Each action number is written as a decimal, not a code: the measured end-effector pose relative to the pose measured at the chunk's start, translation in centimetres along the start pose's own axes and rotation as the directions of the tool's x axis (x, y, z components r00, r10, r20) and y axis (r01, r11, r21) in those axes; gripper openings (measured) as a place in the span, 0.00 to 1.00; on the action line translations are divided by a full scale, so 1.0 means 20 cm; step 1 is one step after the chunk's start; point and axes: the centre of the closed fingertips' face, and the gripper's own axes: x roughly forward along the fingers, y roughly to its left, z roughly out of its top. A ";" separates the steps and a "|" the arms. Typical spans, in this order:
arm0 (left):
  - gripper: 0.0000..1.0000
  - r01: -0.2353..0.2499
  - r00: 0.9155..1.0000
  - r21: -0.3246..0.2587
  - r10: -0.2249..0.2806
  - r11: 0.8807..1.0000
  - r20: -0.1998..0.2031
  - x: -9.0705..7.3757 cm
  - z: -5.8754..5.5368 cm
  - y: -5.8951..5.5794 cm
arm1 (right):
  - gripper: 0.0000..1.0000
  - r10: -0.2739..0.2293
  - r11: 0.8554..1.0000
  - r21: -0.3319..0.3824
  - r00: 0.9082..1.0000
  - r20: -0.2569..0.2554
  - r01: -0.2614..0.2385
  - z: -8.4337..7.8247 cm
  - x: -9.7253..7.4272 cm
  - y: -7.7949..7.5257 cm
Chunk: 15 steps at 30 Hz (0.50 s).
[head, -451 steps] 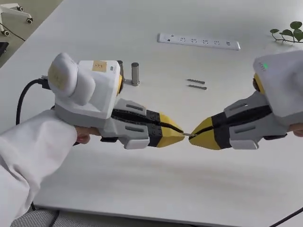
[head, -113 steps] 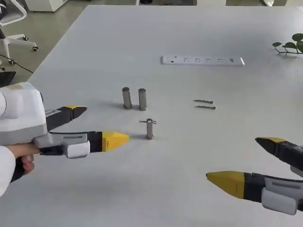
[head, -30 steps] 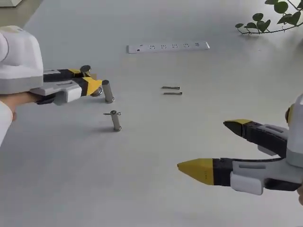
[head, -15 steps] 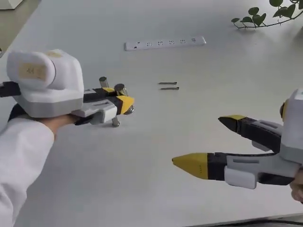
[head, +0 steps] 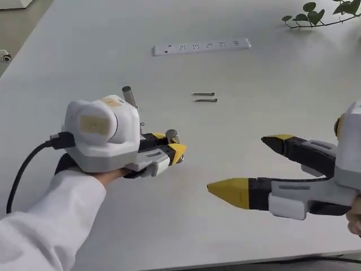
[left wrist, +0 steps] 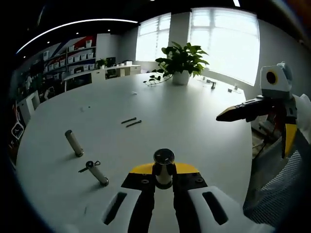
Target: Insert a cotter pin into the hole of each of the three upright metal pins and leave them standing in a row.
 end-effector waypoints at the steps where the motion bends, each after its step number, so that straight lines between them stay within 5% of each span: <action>1: 0.11 0.002 1.000 -0.010 -0.002 1.000 -0.004 0.00 -0.02 0.00 | 0.93 0.002 1.000 0.002 1.000 0.001 -0.002 0.00 0.00 0.00; 15: 0.11 0.004 0.997 0.015 -0.003 1.000 -0.071 0.04 -0.17 -0.02 | 0.92 0.008 1.000 0.026 1.000 0.013 -0.008 0.00 -0.01 0.00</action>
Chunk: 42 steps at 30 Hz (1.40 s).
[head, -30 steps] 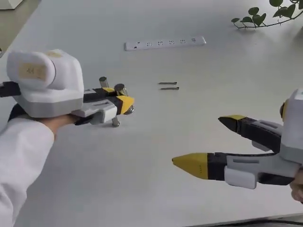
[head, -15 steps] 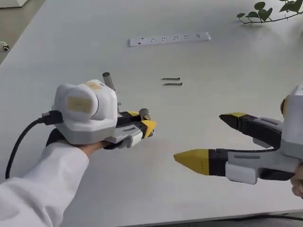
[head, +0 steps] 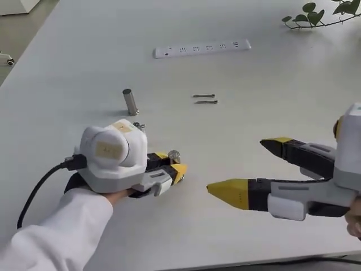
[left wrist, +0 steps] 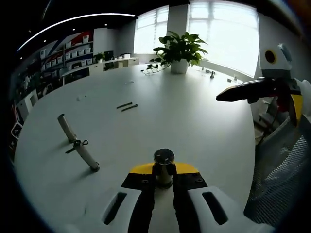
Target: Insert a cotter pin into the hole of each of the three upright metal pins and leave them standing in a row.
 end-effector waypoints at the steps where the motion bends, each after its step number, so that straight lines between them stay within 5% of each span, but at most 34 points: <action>1: 0.11 -0.001 1.000 0.000 0.001 1.000 0.000 0.00 0.00 0.00 | 0.92 0.000 1.000 0.000 1.000 -0.004 0.000 0.00 0.00 0.00; 19: 0.12 0.014 1.000 0.063 -0.014 0.998 -0.004 0.01 -0.01 -0.03 | 0.89 0.016 1.000 -0.010 0.999 -0.045 -0.016 -0.04 0.02 0.02; 21: 0.13 0.017 0.999 0.092 -0.020 0.996 0.025 0.00 0.02 -0.04 | 0.90 0.017 1.000 -0.009 0.999 -0.043 -0.017 -0.03 0.02 0.02; 24: 0.29 0.047 0.998 0.030 -0.048 0.998 0.029 0.00 0.04 -0.07 | 0.89 0.019 1.000 -0.011 0.999 -0.045 -0.019 -0.04 0.02 0.03; 29: 0.48 0.060 0.998 0.018 -0.060 0.998 0.016 -0.04 0.04 -0.05 | 0.89 0.019 1.000 -0.008 0.999 -0.049 -0.019 -0.04 0.02 0.02; 32: 0.57 0.094 0.994 -0.008 -0.094 0.996 0.061 -0.09 0.08 -0.06 | 0.89 0.018 1.000 -0.008 0.998 -0.053 -0.019 -0.05 0.01 0.02; 33: 0.64 0.129 0.985 -0.077 -0.119 0.989 0.128 -0.12 0.14 -0.08 | 0.89 0.021 1.000 -0.008 0.998 -0.058 -0.021 -0.06 0.00 0.02; 35: 0.74 0.170 0.970 -0.088 -0.152 0.981 0.189 -0.19 0.20 -0.10 | 0.89 0.020 1.000 -0.009 0.997 -0.074 -0.021 -0.08 0.00 0.02; 42: 0.88 0.187 0.964 -0.093 -0.164 0.978 0.210 -0.35 0.22 -0.06 | 0.90 0.023 0.999 -0.020 0.994 -0.108 -0.025 -0.12 -0.03 0.01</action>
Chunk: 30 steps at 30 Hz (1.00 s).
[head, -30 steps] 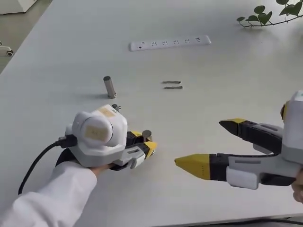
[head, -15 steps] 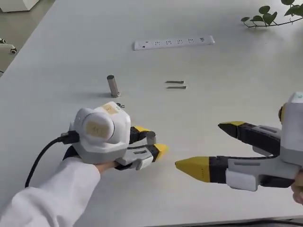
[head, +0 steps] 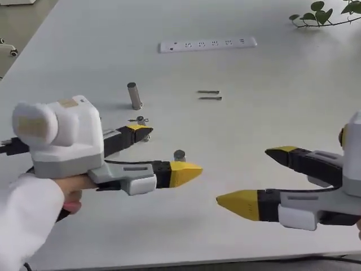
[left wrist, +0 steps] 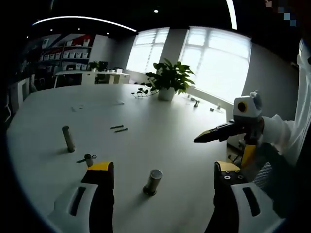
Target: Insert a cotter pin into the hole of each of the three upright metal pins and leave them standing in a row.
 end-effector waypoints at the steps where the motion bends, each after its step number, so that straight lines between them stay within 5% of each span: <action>1: 0.92 0.001 1.000 0.005 -0.001 1.000 -0.004 -0.01 0.00 0.00 | 0.90 -0.002 1.000 -0.001 1.000 -0.003 0.002 0.00 0.00 0.00; 4: 0.99 0.004 1.000 0.015 -0.003 1.000 -0.031 -0.05 -0.05 0.00 | 0.90 -0.008 1.000 0.000 1.000 -0.006 0.008 0.00 -0.01 -0.01; 13: 0.99 -0.026 0.998 -0.003 0.025 1.000 -0.062 -0.12 -0.15 -0.01 | 0.90 -0.026 0.999 -0.021 0.999 -0.029 0.025 0.02 -0.04 -0.03; 23: 0.99 -0.051 0.997 0.025 0.052 0.998 -0.048 -0.15 -0.13 -0.02 | 0.87 -0.028 0.995 -0.097 0.999 -0.043 0.024 0.15 -0.03 -0.08; 30: 0.99 -0.065 0.997 -0.018 0.064 0.998 -0.042 -0.18 -0.15 -0.03 | 0.86 0.012 0.974 -0.223 0.992 -0.127 -0.040 0.28 0.05 -0.13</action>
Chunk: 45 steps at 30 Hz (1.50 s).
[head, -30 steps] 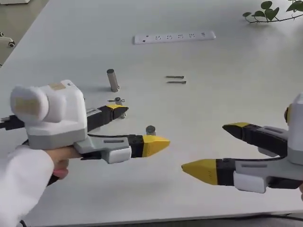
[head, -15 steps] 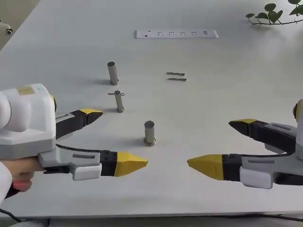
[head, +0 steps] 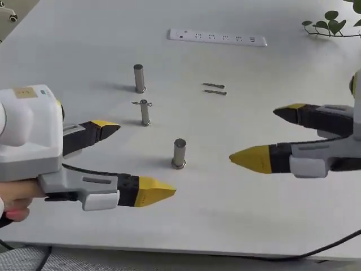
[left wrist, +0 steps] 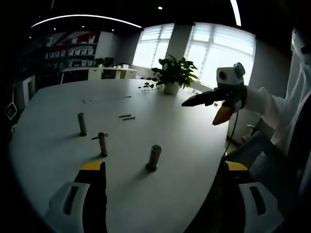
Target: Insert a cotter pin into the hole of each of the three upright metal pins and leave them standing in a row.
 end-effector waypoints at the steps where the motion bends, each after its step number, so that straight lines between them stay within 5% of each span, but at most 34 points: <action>1: 0.99 -0.004 1.000 -0.005 0.004 1.000 0.002 0.00 0.00 0.00 | 0.85 0.026 0.999 -0.038 0.999 -0.038 -0.027 0.01 0.02 0.00; 8: 0.99 -0.021 1.000 -0.043 0.021 0.999 0.014 -0.03 -0.04 -0.01 | 0.79 0.044 0.967 -0.238 0.979 -0.200 -0.092 0.05 0.14 -0.11; 12: 0.99 -0.031 0.999 -0.047 0.032 0.998 0.028 -0.04 -0.03 -0.02 | 0.74 0.069 0.959 -0.251 0.969 -0.236 -0.129 0.10 0.25 -0.23; 18: 0.99 -0.041 0.998 -0.061 0.044 0.997 0.042 -0.05 -0.02 -0.01 | 0.65 0.043 0.897 -0.390 0.921 -0.387 -0.206 0.07 0.37 -0.39; 21: 0.99 -0.040 0.998 -0.065 0.043 0.997 0.039 -0.05 -0.03 0.00 | 0.52 0.072 0.895 -0.371 0.901 -0.428 -0.248 0.06 0.43 -0.41; 24: 0.99 -0.053 0.998 -0.065 0.054 0.996 0.026 -0.06 -0.04 0.02 | 0.49 0.055 0.880 -0.392 0.877 -0.478 -0.269 0.05 0.47 -0.46; 26: 0.99 -0.057 0.998 -0.072 0.060 0.996 0.028 -0.07 -0.05 0.03 | 0.49 0.050 0.872 -0.404 0.871 -0.489 -0.277 0.06 0.50 -0.49; 39: 0.99 -0.089 0.995 -0.106 0.092 0.990 0.027 -0.09 -0.06 0.07 | 0.23 0.007 0.872 -0.392 0.808 -0.589 -0.293 -0.02 0.65 -0.71; 41: 0.99 -0.092 0.995 -0.117 0.096 0.989 0.030 -0.09 -0.05 0.07 | 0.18 0.001 0.883 -0.371 0.789 -0.615 -0.289 -0.05 0.66 -0.75; 45: 0.99 -0.095 0.995 -0.127 0.099 0.987 0.031 -0.08 -0.06 0.07 | 0.12 -0.009 0.889 -0.362 0.781 -0.624 -0.280 -0.08 0.67 -0.78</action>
